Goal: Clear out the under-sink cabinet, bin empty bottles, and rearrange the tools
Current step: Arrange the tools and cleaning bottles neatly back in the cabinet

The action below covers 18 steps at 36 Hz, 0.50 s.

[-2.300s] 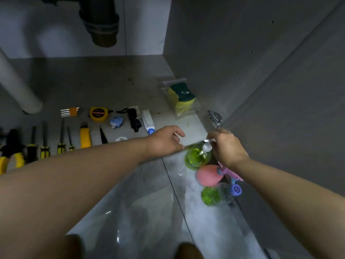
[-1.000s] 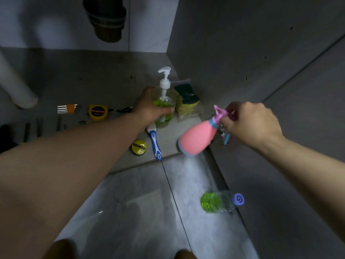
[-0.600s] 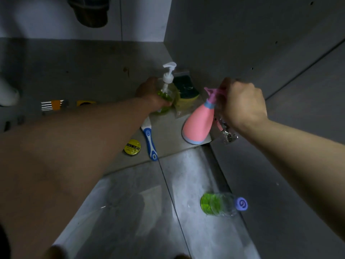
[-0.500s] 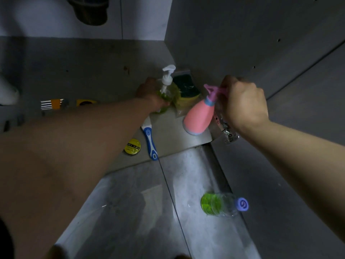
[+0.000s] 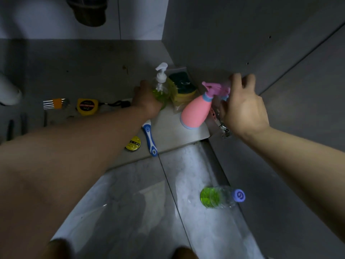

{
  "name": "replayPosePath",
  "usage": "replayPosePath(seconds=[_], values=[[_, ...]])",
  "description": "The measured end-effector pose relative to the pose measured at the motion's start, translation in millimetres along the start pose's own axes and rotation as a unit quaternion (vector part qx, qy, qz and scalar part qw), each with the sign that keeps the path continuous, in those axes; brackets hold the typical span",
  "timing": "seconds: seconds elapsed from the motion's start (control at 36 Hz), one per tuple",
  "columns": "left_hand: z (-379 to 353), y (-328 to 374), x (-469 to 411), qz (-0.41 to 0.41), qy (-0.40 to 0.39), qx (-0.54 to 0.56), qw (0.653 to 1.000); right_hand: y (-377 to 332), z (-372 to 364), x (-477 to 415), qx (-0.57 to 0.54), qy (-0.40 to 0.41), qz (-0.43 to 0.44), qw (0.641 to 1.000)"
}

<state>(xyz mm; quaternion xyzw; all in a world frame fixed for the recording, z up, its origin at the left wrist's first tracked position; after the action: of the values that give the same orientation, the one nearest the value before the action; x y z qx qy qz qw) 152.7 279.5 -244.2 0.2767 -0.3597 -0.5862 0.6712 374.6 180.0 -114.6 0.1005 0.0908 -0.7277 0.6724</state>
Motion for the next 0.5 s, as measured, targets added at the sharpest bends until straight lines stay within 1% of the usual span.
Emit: replayPosePath(seconds=[0.06,0.11,0.17,0.19,0.22,0.28,0.31,0.42,0.47,0.5], values=[[0.8,-0.6,12.3,-0.023,0.013,-0.029,0.999,0.2,6.2,15.3,0.003,0.004,0.033,0.999],[1.2,-2.5,28.2,-0.048,0.023,-0.072,0.996,5.2,6.8,34.2,0.021,-0.025,0.066,0.997],[0.5,-5.0,44.2,-0.06,0.02,-0.114,0.991,15.0,-0.7,56.4,0.05,-0.094,0.079,0.991],[-0.5,-6.2,52.3,-0.061,0.009,-0.126,0.99,20.8,-5.6,69.0,0.058,-0.146,0.07,0.985],[-1.7,-6.5,60.6,-0.064,-0.004,-0.137,0.989,26.1,-10.8,82.5,0.068,-0.204,0.055,0.975],[-5.1,-6.8,76.8,-0.081,-0.033,-0.153,0.984,33.3,-19.3,110.6,0.099,-0.316,0.027,0.943],[-7.5,-6.5,85.8,-0.096,-0.05,-0.155,0.982,35.1,-22.4,124.5,0.114,-0.357,0.017,0.927],[-17.8,-4.5,120.3,-0.172,-0.135,-0.143,0.965,36.0,-37.9,172.9,0.124,-0.457,-0.02,0.88],[-22.9,-1.7,135.8,-0.204,-0.19,-0.15,0.949,35.2,-43.7,188.9,0.132,-0.482,-0.024,0.866],[-25.4,0.4,142.9,-0.219,-0.213,-0.154,0.94,35.2,-45.1,192.7,0.136,-0.481,-0.023,0.866]])
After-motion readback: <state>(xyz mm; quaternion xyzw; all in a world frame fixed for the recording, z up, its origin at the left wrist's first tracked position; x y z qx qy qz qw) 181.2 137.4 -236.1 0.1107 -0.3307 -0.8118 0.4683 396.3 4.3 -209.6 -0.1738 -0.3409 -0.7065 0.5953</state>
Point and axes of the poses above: each hand's wrist, its own x-axis away from the middle knuckle, its own z-axis out of the back of the hand, y = z × x, the point moved 5 cm from there along -x, towards the middle knuckle
